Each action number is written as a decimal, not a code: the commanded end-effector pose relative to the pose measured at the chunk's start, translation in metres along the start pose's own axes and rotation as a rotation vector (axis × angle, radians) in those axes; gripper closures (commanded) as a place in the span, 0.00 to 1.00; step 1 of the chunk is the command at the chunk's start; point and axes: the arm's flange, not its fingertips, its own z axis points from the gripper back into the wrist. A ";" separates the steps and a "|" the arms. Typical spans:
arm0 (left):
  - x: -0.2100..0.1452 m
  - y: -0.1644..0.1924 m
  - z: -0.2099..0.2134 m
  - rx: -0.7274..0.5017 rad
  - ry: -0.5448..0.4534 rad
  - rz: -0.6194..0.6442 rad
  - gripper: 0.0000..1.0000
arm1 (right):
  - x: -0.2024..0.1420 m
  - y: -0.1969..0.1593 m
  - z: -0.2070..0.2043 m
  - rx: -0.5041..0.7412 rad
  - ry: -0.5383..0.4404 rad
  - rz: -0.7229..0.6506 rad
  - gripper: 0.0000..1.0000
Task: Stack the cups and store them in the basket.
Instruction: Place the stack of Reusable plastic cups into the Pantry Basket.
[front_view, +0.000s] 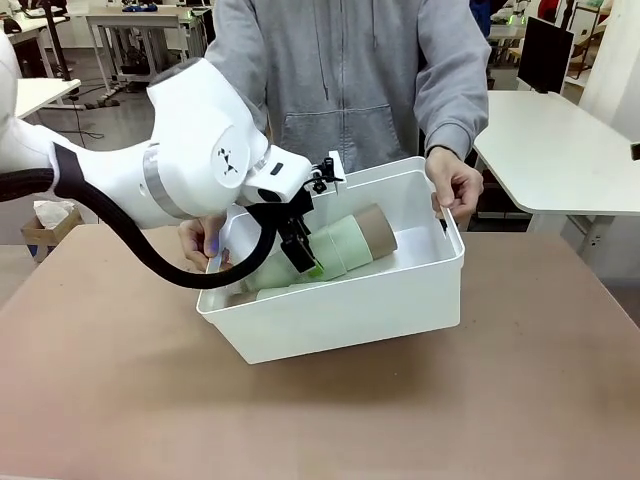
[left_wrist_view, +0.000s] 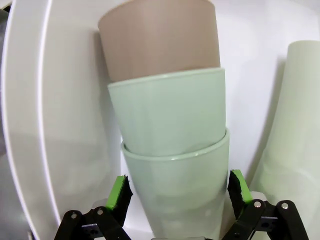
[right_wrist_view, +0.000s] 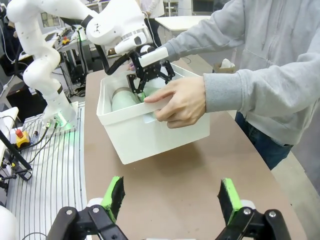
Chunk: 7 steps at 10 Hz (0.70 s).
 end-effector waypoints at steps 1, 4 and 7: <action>-0.012 0.002 0.031 -0.049 -0.003 -0.014 0.00 | 0.004 -0.001 0.000 -0.001 -0.026 0.006 0.00; -0.026 0.005 0.081 -0.086 -0.030 -0.030 0.00 | 0.004 -0.001 0.000 -0.001 -0.026 0.006 0.00; -0.046 0.018 0.156 -0.132 -0.189 -0.042 0.00 | 0.004 -0.001 0.000 -0.001 -0.026 0.006 0.00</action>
